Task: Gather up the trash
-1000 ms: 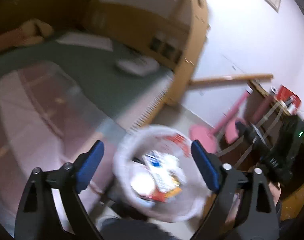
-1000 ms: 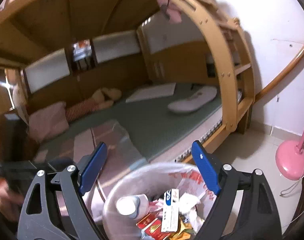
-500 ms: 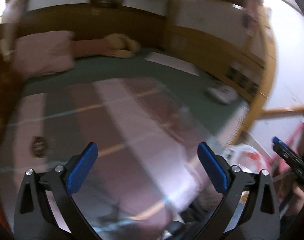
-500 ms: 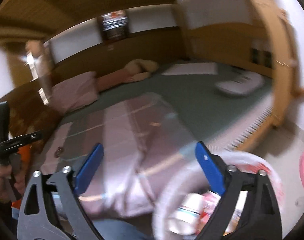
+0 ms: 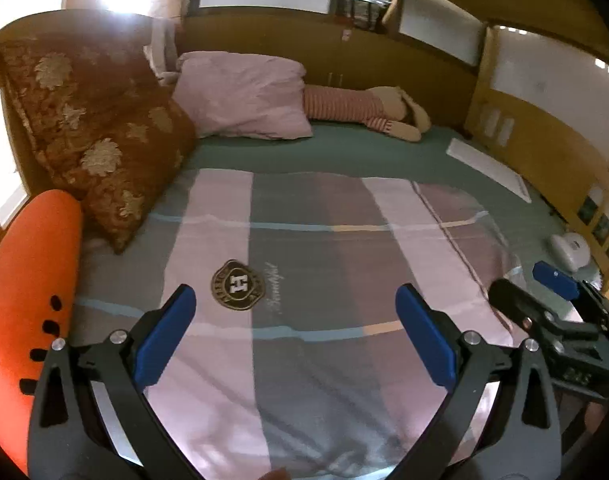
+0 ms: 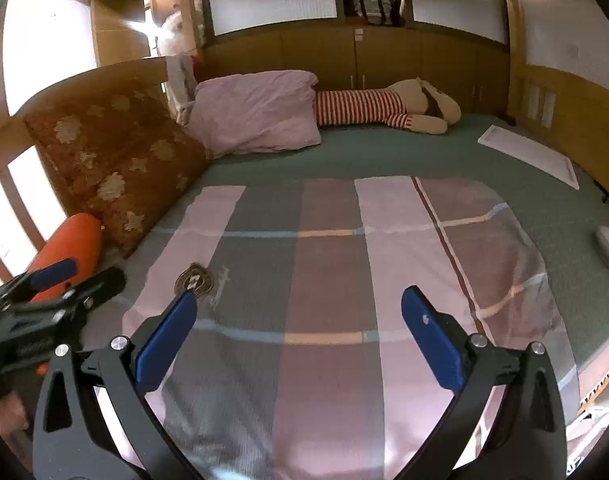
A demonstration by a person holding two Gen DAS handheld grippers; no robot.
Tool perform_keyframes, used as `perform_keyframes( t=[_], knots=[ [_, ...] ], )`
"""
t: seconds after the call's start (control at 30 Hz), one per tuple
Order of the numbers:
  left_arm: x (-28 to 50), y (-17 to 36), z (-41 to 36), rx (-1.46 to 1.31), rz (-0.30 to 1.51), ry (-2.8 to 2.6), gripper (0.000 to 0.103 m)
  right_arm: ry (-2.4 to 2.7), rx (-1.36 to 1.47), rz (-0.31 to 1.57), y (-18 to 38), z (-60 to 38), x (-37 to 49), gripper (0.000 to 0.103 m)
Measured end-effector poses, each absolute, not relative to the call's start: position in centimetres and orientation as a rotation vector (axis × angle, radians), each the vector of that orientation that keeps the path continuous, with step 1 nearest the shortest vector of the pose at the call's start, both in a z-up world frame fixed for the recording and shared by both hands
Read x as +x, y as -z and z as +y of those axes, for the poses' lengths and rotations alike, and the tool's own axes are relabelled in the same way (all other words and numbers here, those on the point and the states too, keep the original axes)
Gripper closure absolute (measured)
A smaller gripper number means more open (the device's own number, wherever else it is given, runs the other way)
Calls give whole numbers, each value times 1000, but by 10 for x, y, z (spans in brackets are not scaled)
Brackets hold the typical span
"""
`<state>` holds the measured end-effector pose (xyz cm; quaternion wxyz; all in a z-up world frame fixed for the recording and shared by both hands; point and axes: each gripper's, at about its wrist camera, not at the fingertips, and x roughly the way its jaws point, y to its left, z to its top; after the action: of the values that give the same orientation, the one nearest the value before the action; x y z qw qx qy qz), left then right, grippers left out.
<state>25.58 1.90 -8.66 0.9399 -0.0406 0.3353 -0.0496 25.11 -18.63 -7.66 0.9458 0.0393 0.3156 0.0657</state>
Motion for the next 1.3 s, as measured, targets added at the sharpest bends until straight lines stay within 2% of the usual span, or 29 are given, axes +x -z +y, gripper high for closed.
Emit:
perform_keyframes(
  t=[0.17,1.3],
  knots=[
    [249,88,13,-71,688,105,3,-102,88,670,95,-198,255,3],
    [254,108,1,-59,724,120,3,-89,79,639,95,-207,252,3]
  ],
)
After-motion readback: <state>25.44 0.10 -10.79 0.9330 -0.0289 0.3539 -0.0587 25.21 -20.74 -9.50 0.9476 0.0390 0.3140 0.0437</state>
